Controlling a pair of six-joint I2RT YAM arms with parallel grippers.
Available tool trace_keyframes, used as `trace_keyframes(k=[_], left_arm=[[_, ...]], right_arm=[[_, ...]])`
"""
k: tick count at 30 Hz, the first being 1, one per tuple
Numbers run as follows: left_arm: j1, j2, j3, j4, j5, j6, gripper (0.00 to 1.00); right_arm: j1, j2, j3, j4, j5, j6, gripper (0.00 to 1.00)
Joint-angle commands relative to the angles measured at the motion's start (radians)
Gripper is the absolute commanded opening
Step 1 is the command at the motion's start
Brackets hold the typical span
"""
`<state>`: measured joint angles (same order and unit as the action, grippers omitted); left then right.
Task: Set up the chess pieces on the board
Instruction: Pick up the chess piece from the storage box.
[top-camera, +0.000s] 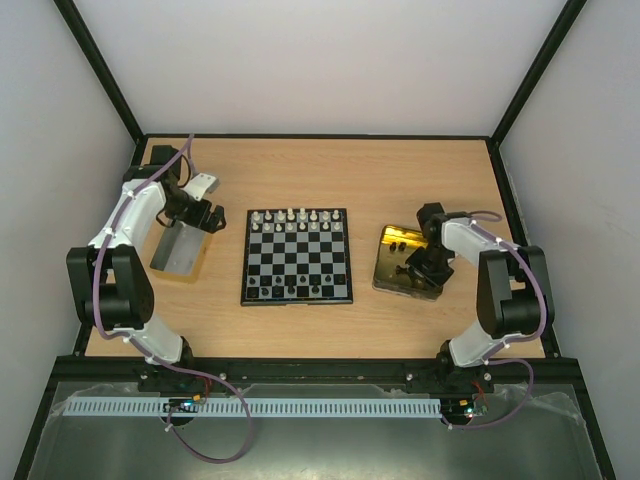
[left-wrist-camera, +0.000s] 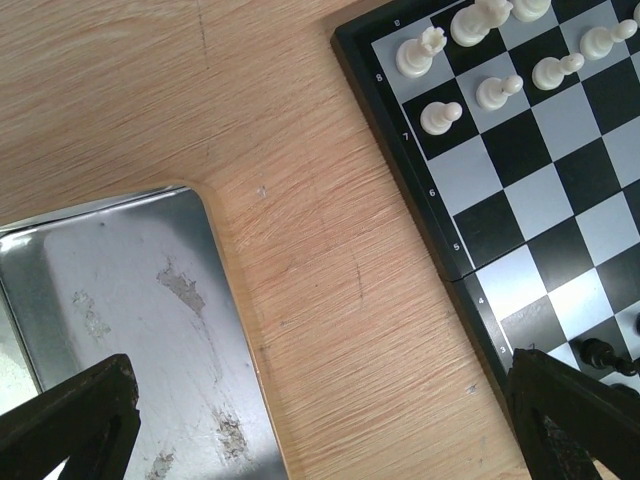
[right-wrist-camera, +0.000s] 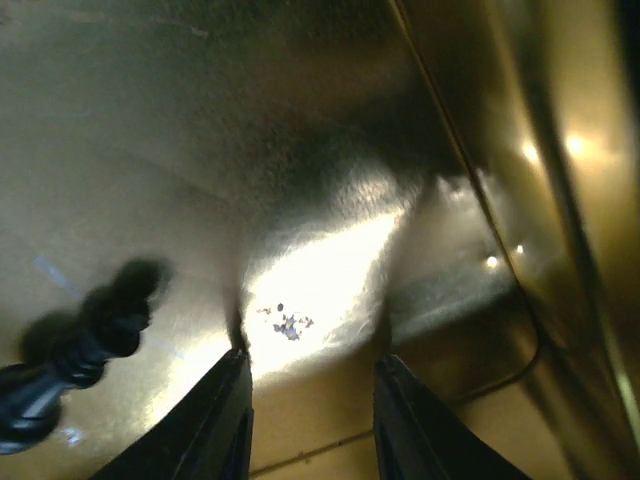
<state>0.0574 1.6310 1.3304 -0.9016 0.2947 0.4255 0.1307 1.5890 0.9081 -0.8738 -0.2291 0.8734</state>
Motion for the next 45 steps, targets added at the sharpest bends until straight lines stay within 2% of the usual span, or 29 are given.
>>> trace_keyframes(k=[1, 7, 14, 21, 29, 37, 45], left_arm=[[0.007, 0.013, 0.031, -0.015, -0.009, -0.011, 0.99], [0.006, 0.012, 0.032, -0.016, -0.015, -0.014, 1.0], [0.005, 0.016, 0.034, -0.017, -0.019, -0.016, 0.99], [0.005, 0.018, 0.04, -0.022, -0.028, -0.01, 1.0], [0.006, 0.011, 0.036, -0.028, -0.035, -0.008, 0.99], [0.007, 0.004, 0.026, -0.029, -0.04, -0.009, 0.99], [0.007, 0.003, 0.026, -0.035, -0.05, -0.008, 0.99]], right_arm=[[-0.003, 0.022, -0.039, 0.02, -0.007, -0.02, 0.3], [-0.004, 0.029, -0.007, 0.022, -0.01, -0.021, 0.28], [-0.004, 0.027, 0.127, -0.048, 0.0, -0.037, 0.39], [-0.004, 0.076, 0.253, -0.105, 0.064, -0.095, 0.43], [-0.007, 0.115, 0.241, -0.068, 0.072, -0.088, 0.44], [-0.016, 0.145, 0.246, -0.026, 0.054, -0.071, 0.52], [-0.021, 0.208, 0.275, 0.013, 0.054, -0.09, 0.5]])
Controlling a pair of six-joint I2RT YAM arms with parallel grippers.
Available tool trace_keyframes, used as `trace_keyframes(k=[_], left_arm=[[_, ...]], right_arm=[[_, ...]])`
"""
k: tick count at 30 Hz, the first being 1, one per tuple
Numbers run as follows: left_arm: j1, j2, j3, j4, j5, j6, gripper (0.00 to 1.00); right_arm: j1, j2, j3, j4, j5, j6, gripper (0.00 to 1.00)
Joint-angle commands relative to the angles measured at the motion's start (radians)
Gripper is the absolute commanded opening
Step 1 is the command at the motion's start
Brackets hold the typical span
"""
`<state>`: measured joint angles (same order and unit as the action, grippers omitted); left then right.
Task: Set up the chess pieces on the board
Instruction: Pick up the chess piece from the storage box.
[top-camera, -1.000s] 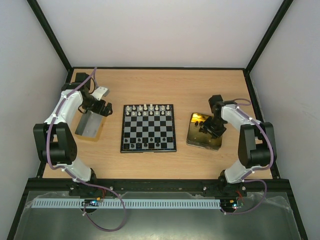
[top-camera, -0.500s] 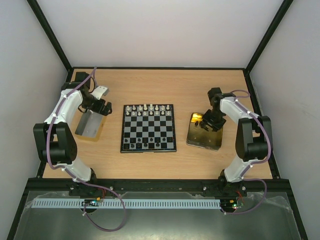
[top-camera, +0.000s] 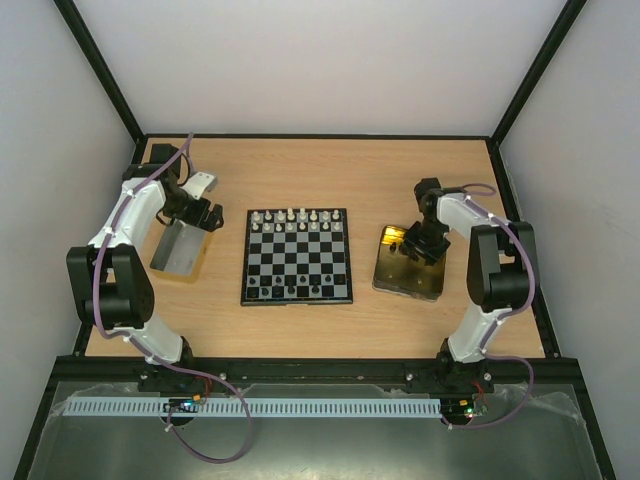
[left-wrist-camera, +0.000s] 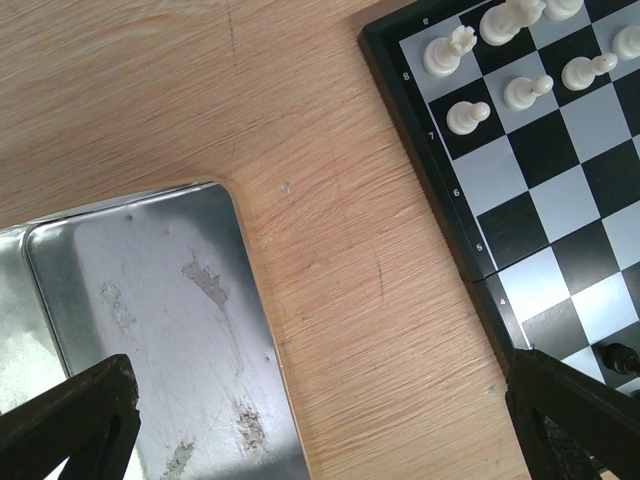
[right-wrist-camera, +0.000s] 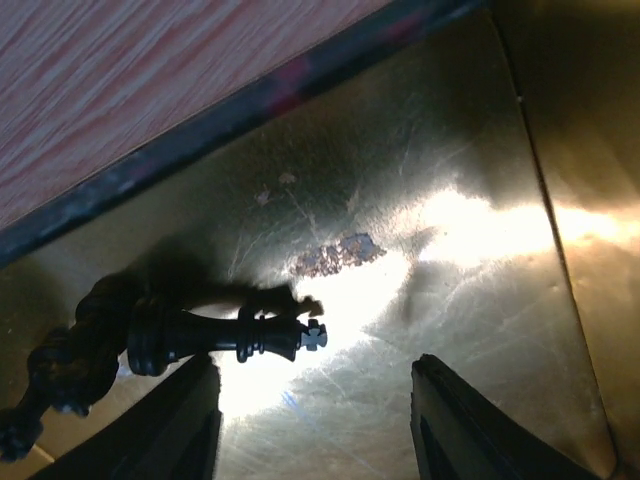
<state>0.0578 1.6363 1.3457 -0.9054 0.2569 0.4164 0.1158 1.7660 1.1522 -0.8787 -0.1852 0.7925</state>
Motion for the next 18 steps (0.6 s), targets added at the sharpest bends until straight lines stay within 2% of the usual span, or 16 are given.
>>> trace_keyframes(k=[1, 13, 18], left_arm=[[0.006, -0.003, 0.01, -0.032, -0.014, 0.001, 1.0], [0.005, -0.004, -0.001, -0.039, -0.016, 0.0, 1.0], [0.005, -0.001, 0.0, -0.041, -0.012, 0.004, 0.99]], right_arm=[[-0.008, 0.04, 0.038, 0.019, 0.011, -0.013, 0.5], [-0.011, 0.083, 0.074, 0.013, 0.028, -0.079, 0.51], [-0.011, 0.063, 0.07, -0.018, 0.107, -0.142, 0.52]])
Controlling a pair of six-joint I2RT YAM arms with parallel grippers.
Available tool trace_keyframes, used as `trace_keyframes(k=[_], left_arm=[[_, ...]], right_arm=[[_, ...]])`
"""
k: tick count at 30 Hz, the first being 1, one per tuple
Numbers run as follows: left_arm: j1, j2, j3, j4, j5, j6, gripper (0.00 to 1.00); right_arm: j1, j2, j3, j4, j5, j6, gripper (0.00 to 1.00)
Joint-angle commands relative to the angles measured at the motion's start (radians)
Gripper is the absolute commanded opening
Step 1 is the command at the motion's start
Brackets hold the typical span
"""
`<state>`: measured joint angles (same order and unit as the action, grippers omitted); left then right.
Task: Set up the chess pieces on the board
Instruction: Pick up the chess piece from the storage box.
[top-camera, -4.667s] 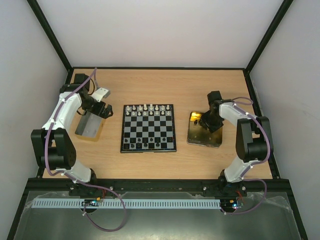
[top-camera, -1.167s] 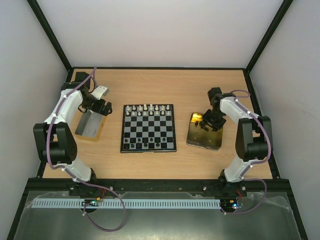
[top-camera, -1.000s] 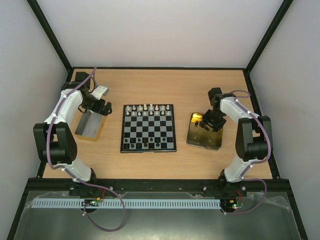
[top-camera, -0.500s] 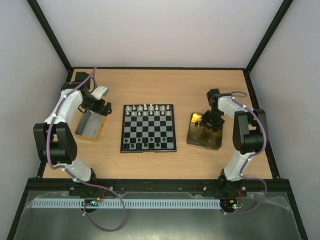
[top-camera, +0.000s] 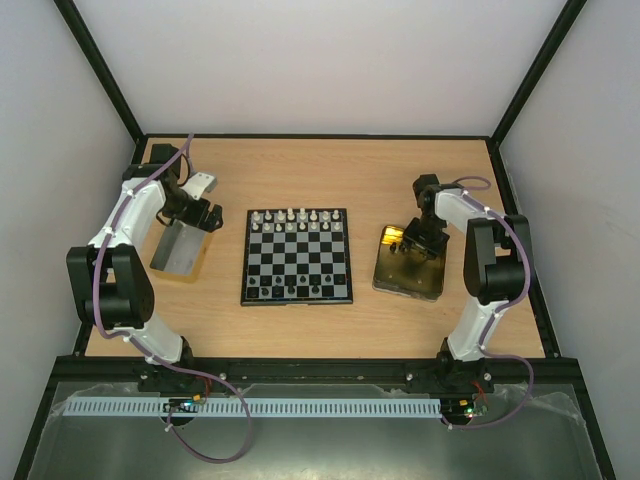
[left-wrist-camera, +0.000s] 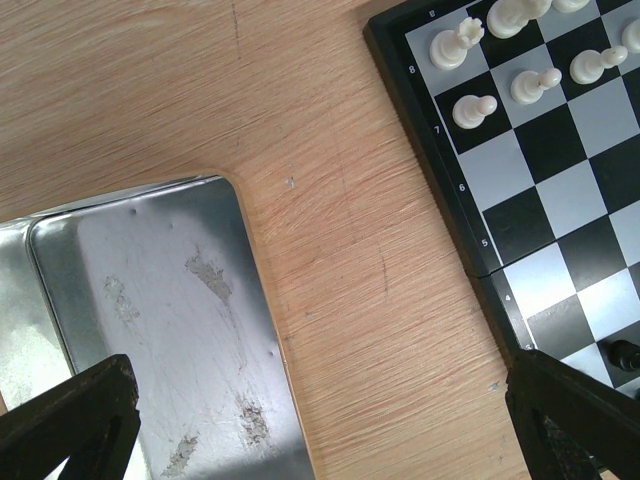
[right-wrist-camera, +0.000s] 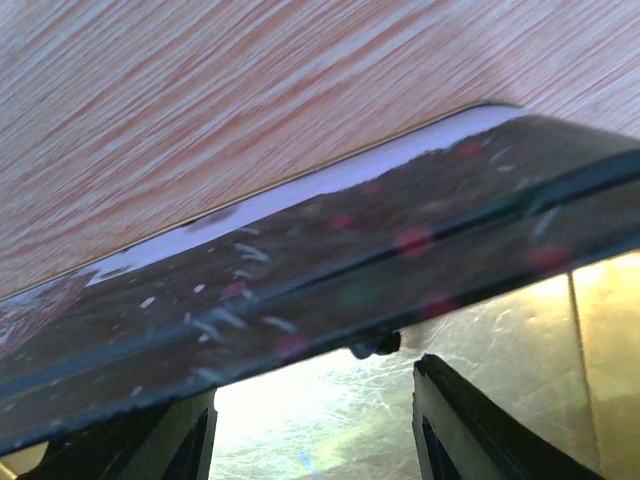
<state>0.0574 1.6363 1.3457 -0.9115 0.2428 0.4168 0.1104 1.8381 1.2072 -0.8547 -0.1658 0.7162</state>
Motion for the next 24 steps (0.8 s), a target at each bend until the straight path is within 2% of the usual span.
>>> trace_keyframes(k=[1, 6, 19, 22, 24], left_arm=[[0.005, 0.0, -0.001, -0.034, 0.005, 0.004, 1.0], [0.0, 0.003, -0.009, -0.029, 0.016, 0.0, 1.0], [-0.002, -0.006, -0.017, -0.047, 0.01, 0.026, 1.0], [-0.002, -0.009, -0.02, -0.05, 0.013, 0.027, 1.0], [-0.002, -0.011, -0.02, -0.051, 0.014, 0.025, 1.0]], right_arm=[[-0.006, -0.012, 0.017, -0.047, 0.108, -0.075, 0.52], [-0.005, -0.015, 0.02, -0.046, 0.165, -0.123, 0.52], [-0.014, 0.071, 0.058, 0.018, 0.125, -0.216, 0.51], [-0.02, 0.083, 0.059, 0.032, 0.124, -0.221, 0.48], [-0.021, 0.086, 0.06, 0.043, 0.123, -0.219, 0.43]])
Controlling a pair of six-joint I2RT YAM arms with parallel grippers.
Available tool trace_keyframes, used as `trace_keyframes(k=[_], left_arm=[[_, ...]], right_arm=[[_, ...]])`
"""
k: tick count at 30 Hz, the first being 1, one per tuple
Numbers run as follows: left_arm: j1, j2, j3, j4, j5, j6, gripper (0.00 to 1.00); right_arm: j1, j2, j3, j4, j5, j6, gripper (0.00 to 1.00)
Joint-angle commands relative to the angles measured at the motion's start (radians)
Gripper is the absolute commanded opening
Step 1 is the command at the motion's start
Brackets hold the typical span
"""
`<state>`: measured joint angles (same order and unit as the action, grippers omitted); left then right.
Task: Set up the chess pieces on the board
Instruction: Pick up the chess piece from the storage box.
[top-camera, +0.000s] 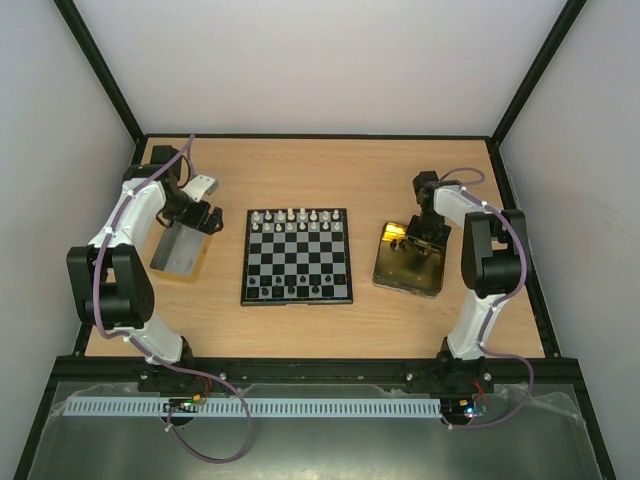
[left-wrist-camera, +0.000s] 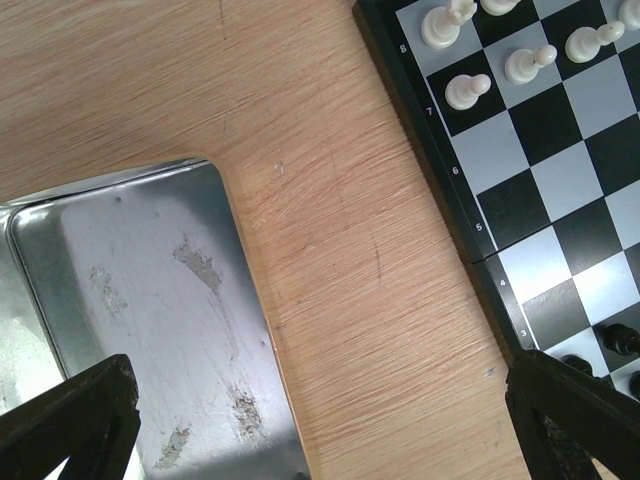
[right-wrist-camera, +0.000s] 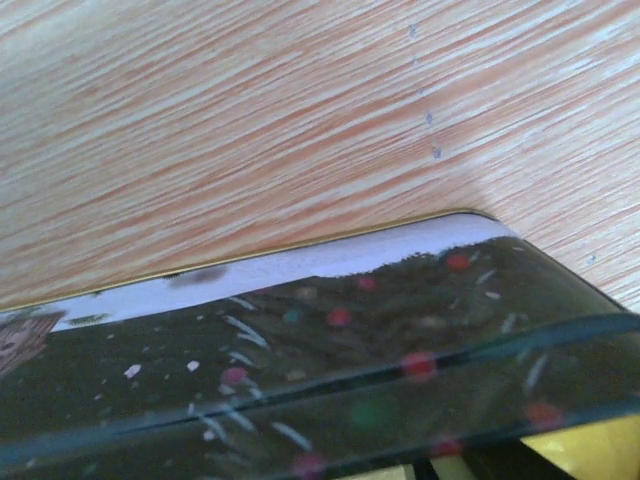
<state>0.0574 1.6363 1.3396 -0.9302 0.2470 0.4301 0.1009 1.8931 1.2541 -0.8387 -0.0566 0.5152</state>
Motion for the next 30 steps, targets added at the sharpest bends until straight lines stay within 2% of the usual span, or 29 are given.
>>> trace_keyframes(k=[1, 3, 8, 16, 30], left_arm=[[-0.002, -0.012, -0.014, -0.033, 0.01, 0.011, 1.0], [-0.002, -0.012, -0.014, -0.034, 0.009, 0.01, 1.0], [-0.004, -0.015, -0.016, -0.037, 0.014, 0.006, 1.0], [-0.008, -0.016, -0.012, -0.035, 0.015, -0.003, 1.0], [-0.054, -0.024, 0.024, -0.048, 0.015, -0.026, 1.0]], right_arm=[[-0.013, 0.033, 0.013, 0.032, 0.009, -0.017, 0.4], [-0.012, 0.037, 0.013, 0.035, 0.005, -0.017, 0.32], [-0.012, 0.035, 0.0, 0.045, -0.006, -0.02, 0.18], [-0.012, 0.006, -0.035, 0.053, -0.007, -0.01, 0.02], [-0.012, -0.266, -0.115, -0.02, -0.097, 0.052, 0.02]])
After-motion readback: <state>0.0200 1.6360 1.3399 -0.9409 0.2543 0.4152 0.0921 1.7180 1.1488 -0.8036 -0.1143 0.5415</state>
